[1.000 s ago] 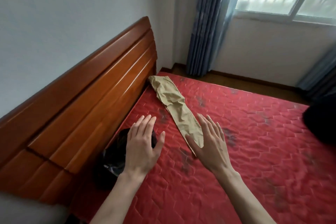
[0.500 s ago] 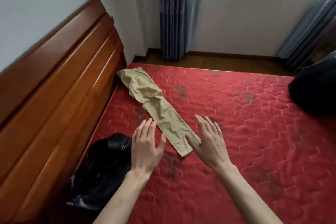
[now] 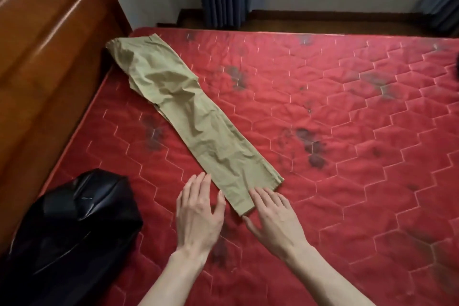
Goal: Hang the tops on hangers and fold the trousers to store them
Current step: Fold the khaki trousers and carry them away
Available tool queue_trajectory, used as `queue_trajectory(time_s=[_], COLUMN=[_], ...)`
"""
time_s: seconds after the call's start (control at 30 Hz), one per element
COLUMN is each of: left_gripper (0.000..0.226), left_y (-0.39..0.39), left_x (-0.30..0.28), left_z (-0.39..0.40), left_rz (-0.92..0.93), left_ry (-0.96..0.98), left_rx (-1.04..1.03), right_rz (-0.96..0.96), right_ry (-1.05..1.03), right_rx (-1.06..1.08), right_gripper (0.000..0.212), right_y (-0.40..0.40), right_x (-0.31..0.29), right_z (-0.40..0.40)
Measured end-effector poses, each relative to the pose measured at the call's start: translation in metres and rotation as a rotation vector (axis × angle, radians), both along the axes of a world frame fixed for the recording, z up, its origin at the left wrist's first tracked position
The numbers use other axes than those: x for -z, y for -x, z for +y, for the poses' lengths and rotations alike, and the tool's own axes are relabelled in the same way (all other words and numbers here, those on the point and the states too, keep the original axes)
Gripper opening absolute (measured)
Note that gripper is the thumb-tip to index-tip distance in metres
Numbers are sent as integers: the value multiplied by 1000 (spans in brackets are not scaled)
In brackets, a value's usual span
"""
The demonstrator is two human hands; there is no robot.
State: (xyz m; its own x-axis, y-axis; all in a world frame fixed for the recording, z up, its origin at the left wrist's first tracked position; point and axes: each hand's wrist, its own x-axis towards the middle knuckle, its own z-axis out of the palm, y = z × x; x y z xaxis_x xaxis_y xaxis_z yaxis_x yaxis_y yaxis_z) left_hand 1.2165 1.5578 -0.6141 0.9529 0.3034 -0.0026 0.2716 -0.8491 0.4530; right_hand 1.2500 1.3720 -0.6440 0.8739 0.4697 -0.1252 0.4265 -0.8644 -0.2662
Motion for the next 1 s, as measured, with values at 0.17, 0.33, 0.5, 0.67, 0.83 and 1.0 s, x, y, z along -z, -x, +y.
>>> queue_trajectory(time_s=[0.17,0.33,0.5,0.67,0.83,1.0], left_gripper=[47,39,39,43,68,33], left_y=[-20,-21,-20,-40,-80,-97], left_x=[83,118,118,119,131,150], left_z=[1,4,1,-22,-64,-82], left_rz=[93,88,145,339,568,392], left_ry=[-28,-45,-3,123,601,793], left_rx=[14,19,-8,-177,-686,-981], right_rz=[207,-61,272,401,318,250], right_ry=[156,126,-239,-619,-808,-964], right_rx=[-60,-40,257,715,917,1048], right_gripper=[77,15,20,31,25,26], right_y=[-8,-17,-35,-64,-98,-137], right_x=[96,125,119,101,96,95], right_z=[23,34,29,16,1,-27])
